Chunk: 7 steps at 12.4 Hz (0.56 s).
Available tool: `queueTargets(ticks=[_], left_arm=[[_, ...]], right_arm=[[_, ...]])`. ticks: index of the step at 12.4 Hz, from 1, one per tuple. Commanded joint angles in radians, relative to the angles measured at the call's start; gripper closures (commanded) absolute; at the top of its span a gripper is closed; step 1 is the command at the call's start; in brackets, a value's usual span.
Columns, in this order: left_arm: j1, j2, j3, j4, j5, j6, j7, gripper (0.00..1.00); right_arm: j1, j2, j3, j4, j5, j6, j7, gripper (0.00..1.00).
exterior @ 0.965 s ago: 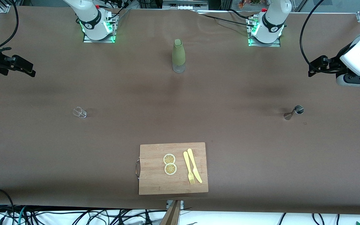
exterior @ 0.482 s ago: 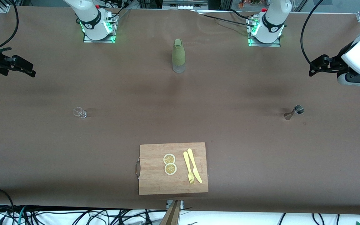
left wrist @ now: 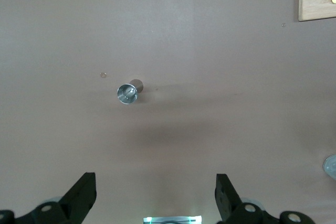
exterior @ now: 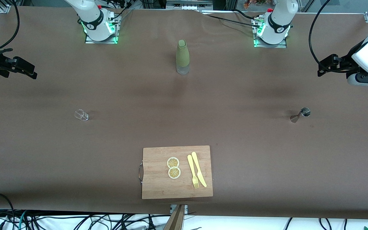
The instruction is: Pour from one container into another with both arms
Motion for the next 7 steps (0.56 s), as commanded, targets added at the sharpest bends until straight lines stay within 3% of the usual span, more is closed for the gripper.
queueTargets(ticks=[1, 5, 7], left_arm=[[0.002, 0.009, -0.005, 0.024, 0.032, -0.029, -0.006, 0.0], [0.002, 0.002, -0.007, 0.015, 0.032, -0.022, -0.013, 0.0], [0.002, -0.036, -0.008, -0.052, 0.032, 0.023, -0.015, 0.0]], right_arm=[[-0.002, -0.004, 0.007, 0.005, -0.012, 0.004, 0.014, 0.0], [-0.002, -0.004, 0.007, 0.005, -0.012, 0.004, 0.014, 0.0], [-0.002, -0.004, 0.009, 0.005, -0.012, 0.004, 0.014, 0.0]])
